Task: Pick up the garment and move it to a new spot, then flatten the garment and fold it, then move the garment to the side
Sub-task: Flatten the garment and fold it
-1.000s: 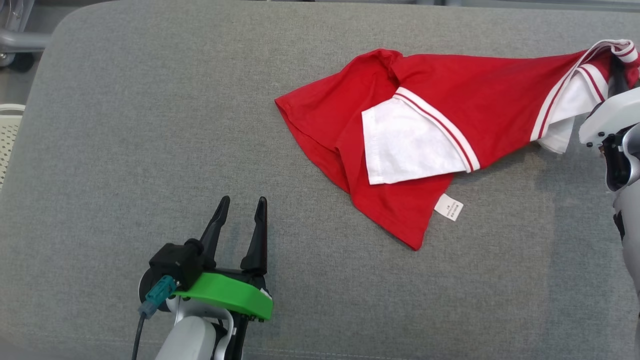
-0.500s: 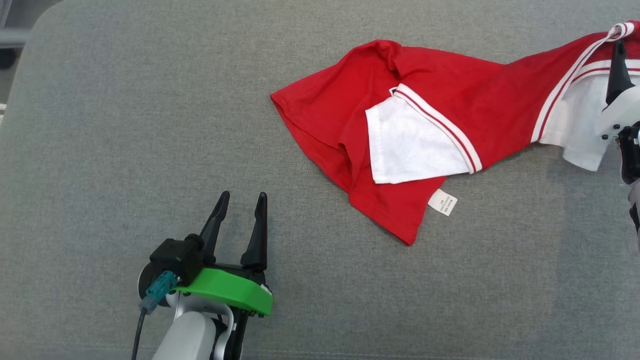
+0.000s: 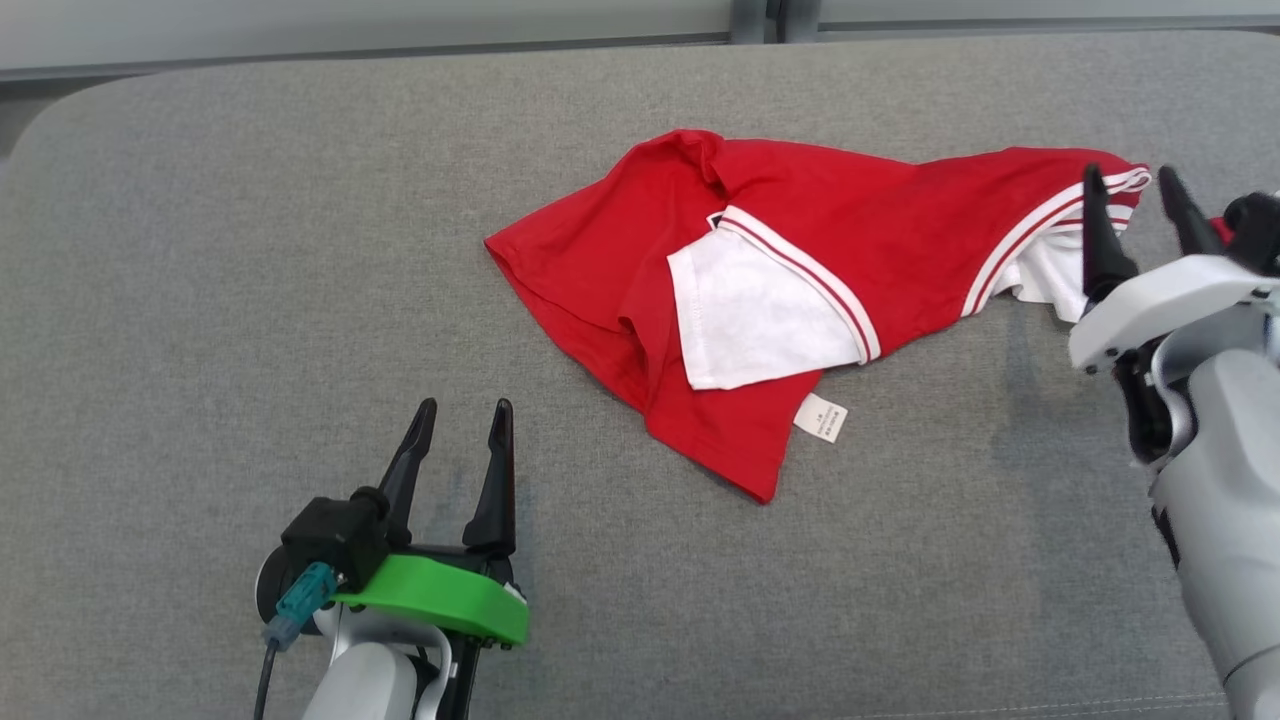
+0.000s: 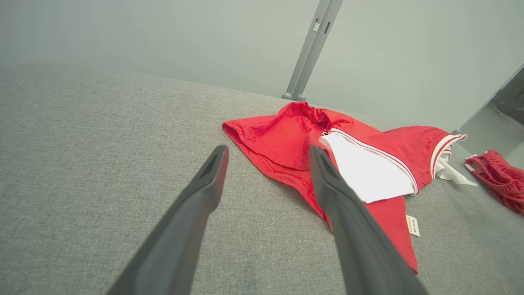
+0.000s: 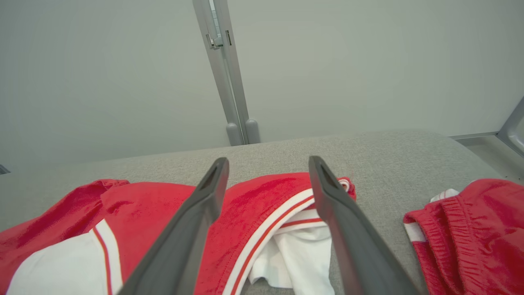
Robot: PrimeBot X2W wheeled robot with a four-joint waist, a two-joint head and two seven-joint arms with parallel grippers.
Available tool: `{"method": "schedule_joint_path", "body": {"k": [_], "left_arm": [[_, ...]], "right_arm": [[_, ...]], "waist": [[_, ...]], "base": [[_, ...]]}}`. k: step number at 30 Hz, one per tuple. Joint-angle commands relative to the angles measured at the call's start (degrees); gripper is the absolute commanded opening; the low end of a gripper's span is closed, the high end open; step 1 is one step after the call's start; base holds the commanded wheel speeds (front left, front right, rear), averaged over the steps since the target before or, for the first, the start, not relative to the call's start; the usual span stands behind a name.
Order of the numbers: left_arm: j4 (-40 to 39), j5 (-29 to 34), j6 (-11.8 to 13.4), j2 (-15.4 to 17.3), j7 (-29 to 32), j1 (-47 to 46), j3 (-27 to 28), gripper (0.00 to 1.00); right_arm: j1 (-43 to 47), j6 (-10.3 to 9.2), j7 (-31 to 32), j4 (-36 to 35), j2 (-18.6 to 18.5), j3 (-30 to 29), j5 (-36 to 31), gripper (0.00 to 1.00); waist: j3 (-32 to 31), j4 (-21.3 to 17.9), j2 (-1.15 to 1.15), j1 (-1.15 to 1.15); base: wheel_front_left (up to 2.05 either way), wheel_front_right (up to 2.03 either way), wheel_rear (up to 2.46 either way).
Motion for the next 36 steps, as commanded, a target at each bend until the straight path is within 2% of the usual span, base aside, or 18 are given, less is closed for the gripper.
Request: {"method": "schedule_joint_path", "body": {"k": [1,10,19,28,36], "left_arm": [[-0.3,0.5,0.4,0.3,0.0,1.0,0.2,1.00],[-0.7,0.8,0.4,0.3,0.0,2.7,0.7,1.00],[-0.5,0.3,0.2,0.3,0.0,2.3,0.2,1.00],[-0.7,0.0,0.3,0.2,0.0,1.1,0.0,1.00],[-0.7,-0.1,0.1,0.1,0.0,0.2,-0.3,1.00]], "right_arm": [[2.2,-0.02,-0.2,-0.7,0.6,0.8,1.1,1.00],[12.6,-0.02,1.9,-4.9,7.0,5.3,12.2,1.00],[14.8,-0.01,6.3,-2.9,11.8,6.1,23.4,1.00],[11.1,0.00,9.3,1.2,12.9,4.2,33.0,1.00],[7.4,0.00,8.5,3.9,11.5,4.4,35.3,1.00]], "waist": [[-1.7,-1.2,0.00,0.00],[-3.3,-0.1,0.00,0.00],[-2.3,3.3,0.00,0.00],[-0.1,6.1,0.00,0.00],[1.6,7.7,0.00,0.00]], "base": [[0.00,0.00,0.00],[0.00,0.00,0.00],[0.00,0.00,0.00],[0.00,0.00,0.00],[0.00,0.00,0.00]]}}
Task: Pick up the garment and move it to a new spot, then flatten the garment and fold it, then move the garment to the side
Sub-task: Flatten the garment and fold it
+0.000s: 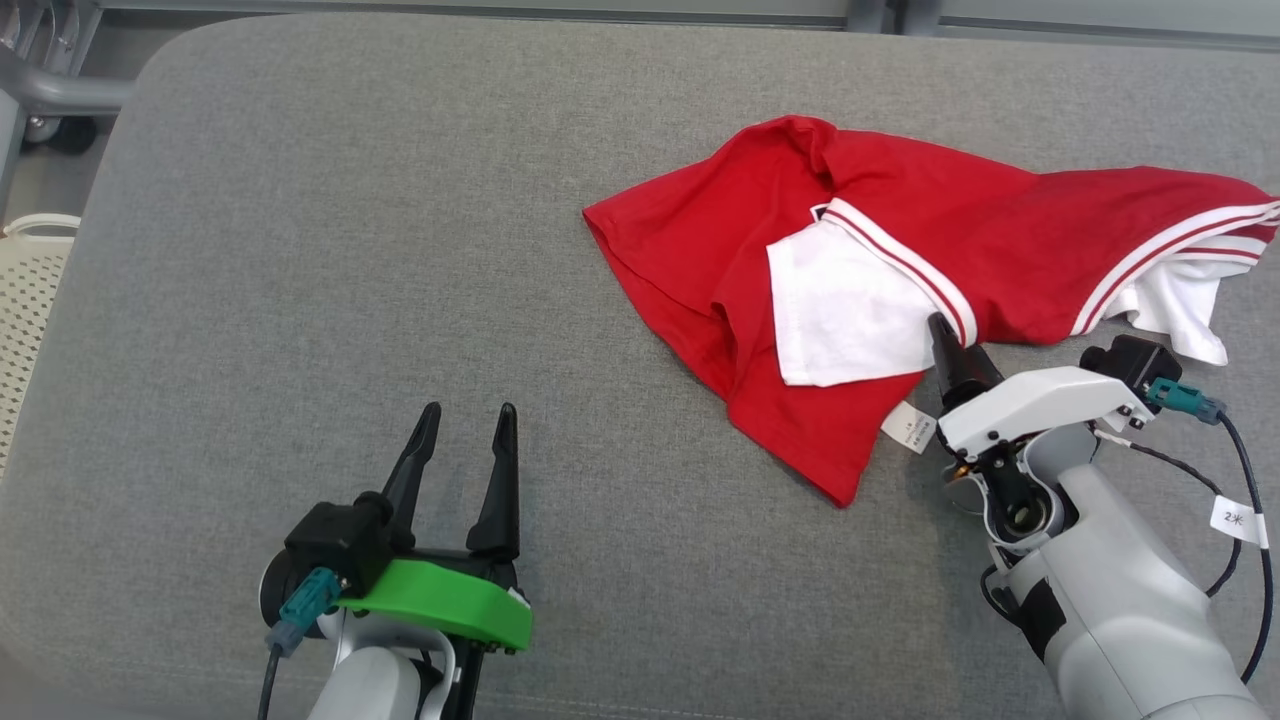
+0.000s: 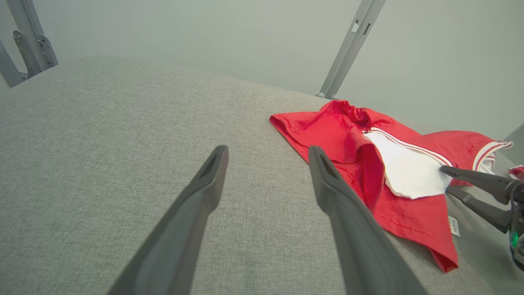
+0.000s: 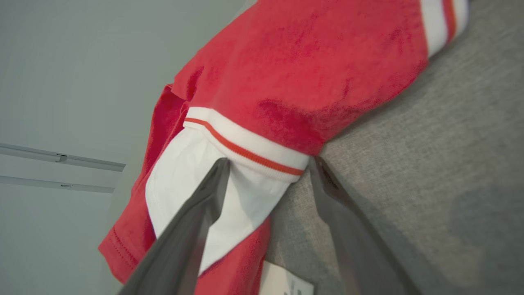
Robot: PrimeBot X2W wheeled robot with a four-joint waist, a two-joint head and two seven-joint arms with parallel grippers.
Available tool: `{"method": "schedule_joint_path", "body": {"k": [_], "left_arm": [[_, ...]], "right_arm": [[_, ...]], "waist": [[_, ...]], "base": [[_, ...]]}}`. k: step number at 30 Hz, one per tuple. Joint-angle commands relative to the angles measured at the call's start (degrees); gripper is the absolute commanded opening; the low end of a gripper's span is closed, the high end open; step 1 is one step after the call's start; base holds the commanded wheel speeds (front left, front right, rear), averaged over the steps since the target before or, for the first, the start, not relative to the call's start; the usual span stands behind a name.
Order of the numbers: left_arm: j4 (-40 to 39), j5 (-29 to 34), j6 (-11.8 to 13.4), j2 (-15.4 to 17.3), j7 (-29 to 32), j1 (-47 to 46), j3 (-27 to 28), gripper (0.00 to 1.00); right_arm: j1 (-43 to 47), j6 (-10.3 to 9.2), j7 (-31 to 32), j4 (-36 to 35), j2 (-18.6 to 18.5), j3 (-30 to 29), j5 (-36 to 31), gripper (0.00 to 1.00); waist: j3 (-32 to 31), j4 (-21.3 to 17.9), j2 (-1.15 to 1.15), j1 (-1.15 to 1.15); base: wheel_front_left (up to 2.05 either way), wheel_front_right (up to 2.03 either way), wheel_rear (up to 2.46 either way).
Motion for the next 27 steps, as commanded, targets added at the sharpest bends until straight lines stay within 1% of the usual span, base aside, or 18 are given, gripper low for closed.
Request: {"method": "schedule_joint_path", "body": {"k": [1,2,3,4,5,6,7,12,17,22,27], "left_arm": [[0.0,-0.4,-0.2,0.1,0.0,-0.8,0.0,1.00],[0.1,-0.4,-0.2,0.1,0.0,-0.8,0.0,1.00],[0.1,-0.4,-0.1,0.1,0.0,-0.8,0.1,1.00],[0.0,-0.4,0.0,0.1,0.0,-0.8,0.2,1.00],[0.0,-0.5,0.0,0.1,0.0,-0.7,0.2,1.00],[-0.1,-0.5,0.2,0.1,0.0,-0.5,0.4,1.00],[-0.1,-0.5,0.3,0.1,0.0,-0.3,0.6,1.00],[-0.3,-0.4,0.5,0.1,0.0,0.0,0.8,1.00],[-0.3,-0.3,0.5,0.1,0.0,0.6,1.1,1.00],[-0.5,-0.6,0.6,0.1,0.0,1.3,1.3,1.00],[-0.9,-0.6,0.7,0.1,0.0,2.1,1.9,1.00]], "right_arm": [[-0.3,0.02,-0.6,0.2,-0.4,0.1,0.3,0.93],[-0.6,0.02,-1.1,0.2,-0.6,0.4,0.2,0.76],[-0.9,0.02,-1.6,0.2,-0.8,0.7,0.2,0.52],[-1.0,0.02,-2.1,-0.1,-0.9,1.1,0.2,0.42],[-1.1,0.02,-2.5,-0.4,-1.0,1.5,0.3,0.29],[-1.0,0.02,-3.1,-1.0,-1.4,2.4,0.3,0.02],[-0.9,0.02,-3.6,-1.2,-1.8,2.8,0.0,0.00],[-0.6,0.02,-5.2,-2.7,-3.1,5.3,-1.0,0.00],[1.5,0.02,-4.5,-7.3,-5.4,8.1,-1.7,0.00],[5.6,0.02,-0.1,-13.9,-11.0,10.3,-2.5,0.00],[10.3,0.02,6.8,-21.4,-17.7,9.6,-3.4,0.00]], "waist": [[0.4,0.4,0.00,0.00],[0.5,0.6,0.00,0.00],[0.5,0.6,0.00,0.00],[0.4,0.6,0.00,0.00],[0.4,0.6,0.00,0.00],[0.2,0.4,0.00,0.00],[0.2,0.2,0.00,0.00],[-0.2,-0.9,0.00,0.00],[-0.8,-3.0,0.00,0.00],[-1.7,-5.6,0.00,0.00],[-2.5,-8.9,0.00,0.00]], "base": [[0.00,0.00,0.00],[0.00,0.00,0.00],[0.00,0.00,0.00],[0.00,0.00,0.00],[0.00,0.00,0.00],[0.00,0.00,0.00],[0.00,0.00,0.00],[0.00,0.00,0.00],[0.00,0.00,0.00],[0.00,0.00,0.00],[0.00,0.00,0.00]]}}
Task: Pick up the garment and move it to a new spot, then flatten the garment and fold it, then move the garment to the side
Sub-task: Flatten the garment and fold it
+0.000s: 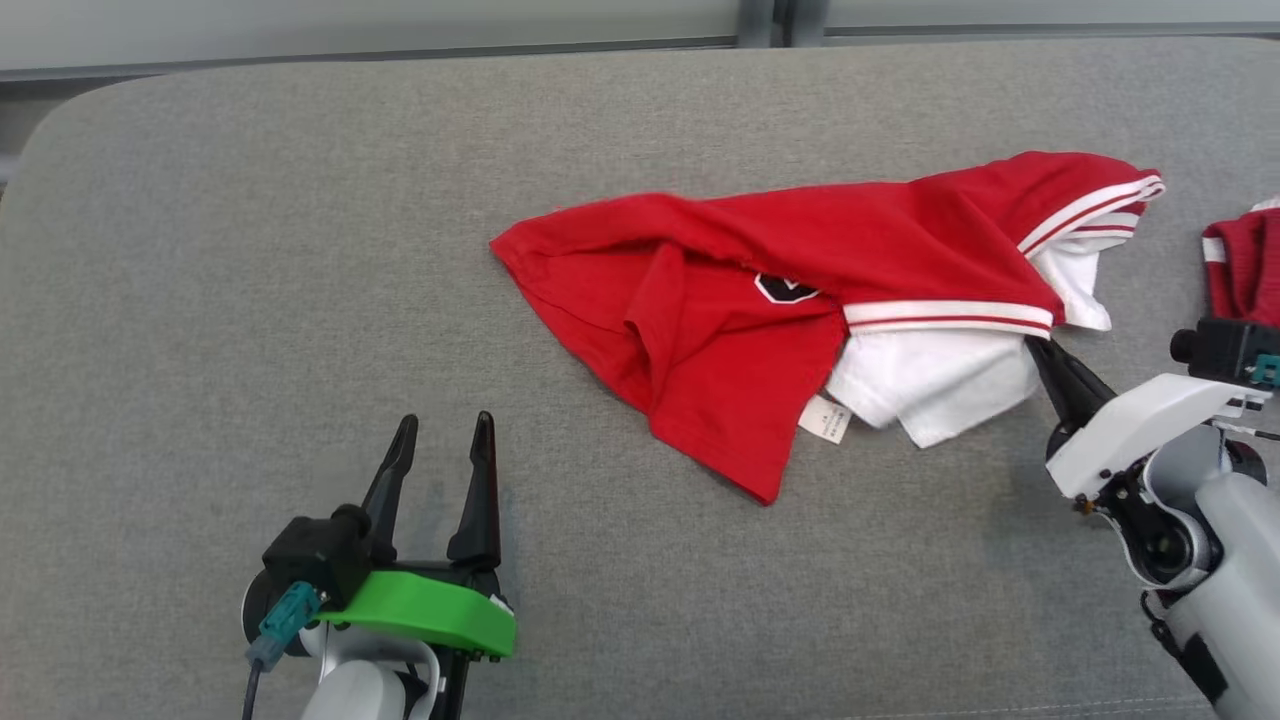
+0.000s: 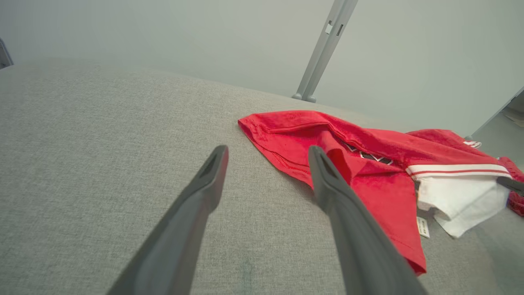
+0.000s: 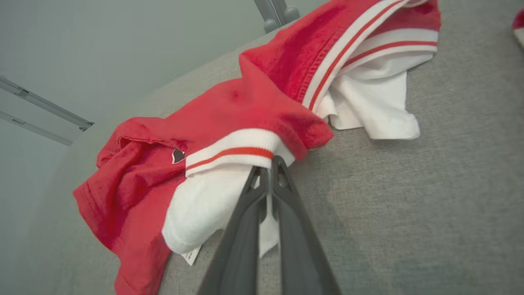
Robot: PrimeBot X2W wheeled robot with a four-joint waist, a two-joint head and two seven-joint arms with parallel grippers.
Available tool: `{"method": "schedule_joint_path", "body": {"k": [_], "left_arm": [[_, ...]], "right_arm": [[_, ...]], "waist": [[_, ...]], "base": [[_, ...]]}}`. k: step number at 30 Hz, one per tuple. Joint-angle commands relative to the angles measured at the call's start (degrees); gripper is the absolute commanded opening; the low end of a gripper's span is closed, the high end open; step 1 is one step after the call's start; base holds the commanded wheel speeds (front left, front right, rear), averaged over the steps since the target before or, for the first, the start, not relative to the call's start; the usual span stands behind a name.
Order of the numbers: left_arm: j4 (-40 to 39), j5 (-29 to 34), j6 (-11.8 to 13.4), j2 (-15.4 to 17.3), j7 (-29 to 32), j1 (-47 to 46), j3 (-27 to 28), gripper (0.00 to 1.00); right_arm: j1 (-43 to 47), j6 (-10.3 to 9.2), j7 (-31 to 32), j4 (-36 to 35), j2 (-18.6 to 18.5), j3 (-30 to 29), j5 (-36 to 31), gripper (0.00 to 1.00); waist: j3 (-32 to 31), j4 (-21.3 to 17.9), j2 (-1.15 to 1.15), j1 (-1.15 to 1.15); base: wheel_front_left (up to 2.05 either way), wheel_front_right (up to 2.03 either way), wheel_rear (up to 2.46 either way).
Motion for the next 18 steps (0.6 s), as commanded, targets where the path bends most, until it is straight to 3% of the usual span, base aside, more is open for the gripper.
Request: {"method": "schedule_joint_path", "body": {"k": [1,8,11,18], "left_arm": [[-0.2,-0.1,0.1,0.1,0.0,0.9,0.3,1.00],[-0.3,0.1,-0.2,0.1,0.0,0.8,0.0,1.00],[0.0,0.2,-0.4,0.1,0.0,0.3,-0.5,1.00],[1.1,0.3,-0.8,0.1,0.0,-1.2,-1.6,1.00]], "right_arm": [[2.3,0.02,2.3,-3.0,-2.0,-0.9,-0.2,0.00],[9.3,0.02,13.0,-13.7,-6.7,-8.0,-0.5,0.00],[11.0,0.02,15.5,-14.7,-5.7,-12.0,-2.6,0.00],[9.7,0.02,14.6,-8.1,-1.3,-16.4,-11.3,0.00]], "waist": [[-1.0,-2.8,0.00,0.00],[-1.2,-5.5,0.00,0.00],[-0.9,-5.5,0.00,0.00],[0.1,-3.8,0.00,0.00]], "base": [[0.00,0.00,0.00],[0.00,0.00,0.00],[0.00,0.00,0.00],[0.00,0.00,0.00]]}}
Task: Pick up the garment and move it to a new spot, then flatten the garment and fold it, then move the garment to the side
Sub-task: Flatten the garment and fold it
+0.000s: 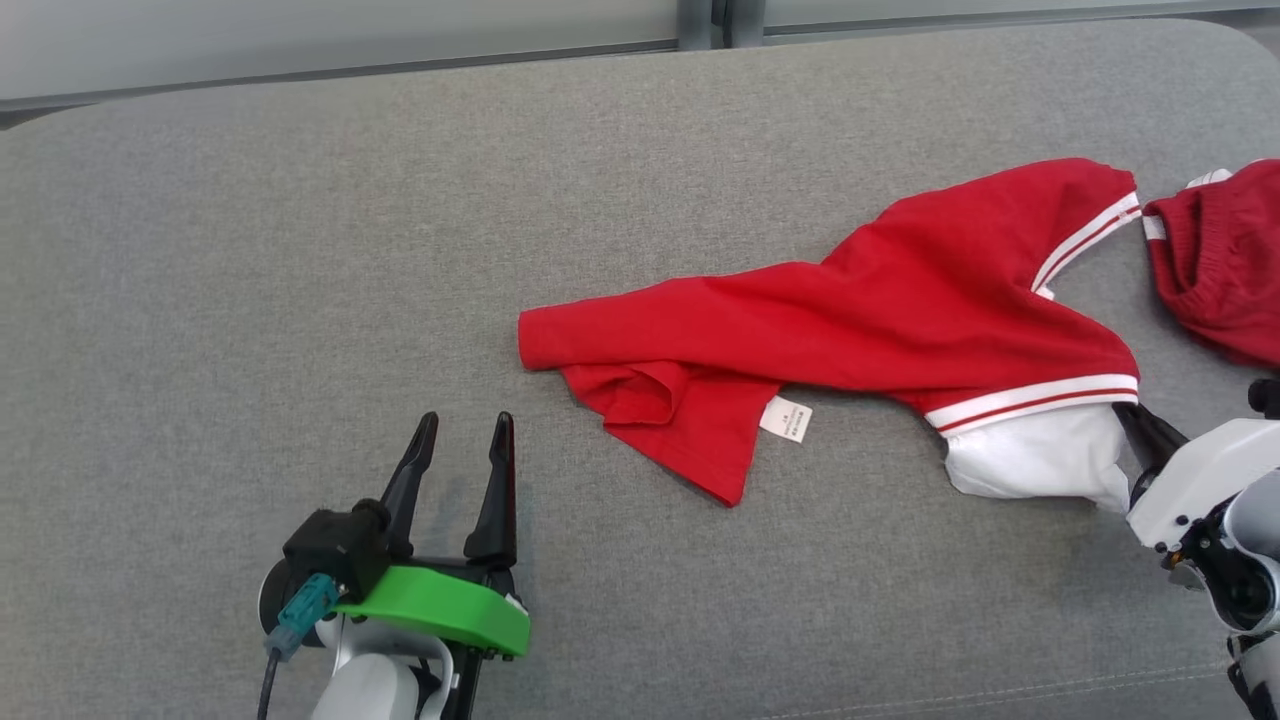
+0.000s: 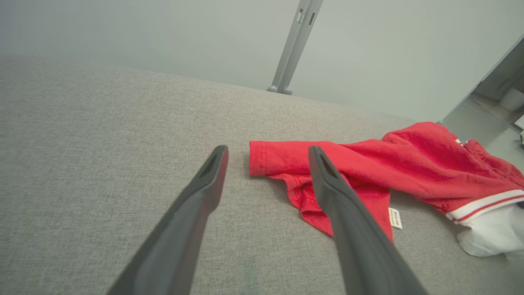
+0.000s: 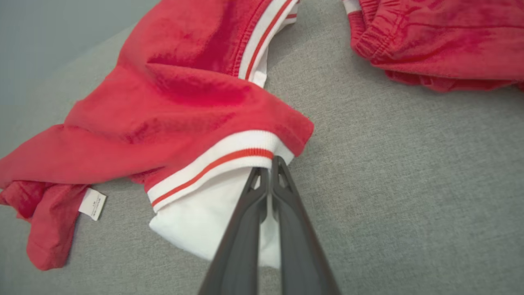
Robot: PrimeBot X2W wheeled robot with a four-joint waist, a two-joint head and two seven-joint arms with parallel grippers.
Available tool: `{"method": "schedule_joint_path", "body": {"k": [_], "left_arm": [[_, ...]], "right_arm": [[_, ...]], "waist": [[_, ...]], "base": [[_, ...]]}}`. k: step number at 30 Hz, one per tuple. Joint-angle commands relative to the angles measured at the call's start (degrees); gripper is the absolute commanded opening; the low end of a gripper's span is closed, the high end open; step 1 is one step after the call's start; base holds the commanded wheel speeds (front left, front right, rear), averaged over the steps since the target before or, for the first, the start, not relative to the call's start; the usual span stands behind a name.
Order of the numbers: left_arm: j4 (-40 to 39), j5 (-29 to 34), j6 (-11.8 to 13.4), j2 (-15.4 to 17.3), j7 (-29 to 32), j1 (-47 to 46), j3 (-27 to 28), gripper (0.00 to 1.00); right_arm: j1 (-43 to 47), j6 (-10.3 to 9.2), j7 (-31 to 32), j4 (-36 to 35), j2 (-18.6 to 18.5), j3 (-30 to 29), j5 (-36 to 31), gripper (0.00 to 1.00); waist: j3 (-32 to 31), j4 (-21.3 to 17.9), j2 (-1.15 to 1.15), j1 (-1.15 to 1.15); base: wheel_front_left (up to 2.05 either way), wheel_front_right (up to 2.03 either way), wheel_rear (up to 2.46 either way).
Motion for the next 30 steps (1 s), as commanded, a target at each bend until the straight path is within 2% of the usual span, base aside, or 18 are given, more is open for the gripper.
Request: {"method": "schedule_joint_path", "body": {"k": [1,4,9,19,20,21,22,23,30], "left_arm": [[0.2,0.3,-0.3,0.2,0.0,-0.8,0.0,1.00],[0.6,0.3,-0.4,0.2,0.0,-1.0,-0.1,1.00],[1.2,-0.2,-0.4,0.2,0.0,-1.0,-0.3,1.00],[2.0,-0.5,-0.7,0.2,0.0,-0.7,-1.0,1.00],[2.4,-0.5,-0.9,0.2,0.0,-0.9,-1.3,1.00],[2.8,-0.6,-1.1,0.2,0.0,-1.2,-1.7,1.00],[3.4,-0.7,-1.2,0.2,0.1,-1.6,-2.2,1.00],[4.0,-0.8,-1.5,0.2,0.3,-2.1,-2.6,1.00],[9.4,-2.3,-3.1,0.2,2.0,-6.2,-6.0,1.00]], "right_arm": [[-0.8,0.02,-0.7,0.9,0.2,-0.1,-1.7,0.00],[-2.0,0.02,-2.7,4.7,0.9,0.3,-7.2,0.00],[-3.9,0.02,-5.9,10.2,1.1,-0.5,-12.7,0.00],[-5.9,0.01,-9.6,16.4,0.2,-4.8,-18.0,0.00],[-6.0,0.01,-10.0,16.7,0.4,-4.9,-18.2,0.04],[-6.2,0.01,-10.2,17.0,0.9,-5.0,-18.2,0.44],[-6.3,0.01,-10.6,17.1,1.3,-5.0,-18.2,0.92],[-6.4,0.01,-10.9,17.2,1.6,-5.0,-18.0,1.00],[-6.1,0.01,-13.2,14.5,1.8,-3.7,-16.4,1.00]], "waist": [[0.4,0.8,0.00,0.00],[0.5,1.4,0.00,0.00],[0.3,1.6,0.00,0.00],[-0.6,-0.7,0.00,0.00],[-0.7,-0.9,0.00,0.00],[-0.7,-1.2,0.00,0.00],[-0.8,-1.5,0.00,0.00],[-0.8,-1.7,0.00,0.00],[-0.9,-3.8,0.00,0.00]], "base": [[0.00,0.00,0.00],[0.00,0.00,0.00],[0.00,0.00,0.00],[0.00,0.00,0.00],[0.00,0.00,0.00],[0.00,0.00,0.00],[0.00,0.00,0.00],[0.00,0.00,0.00],[0.00,0.00,0.00]]}}
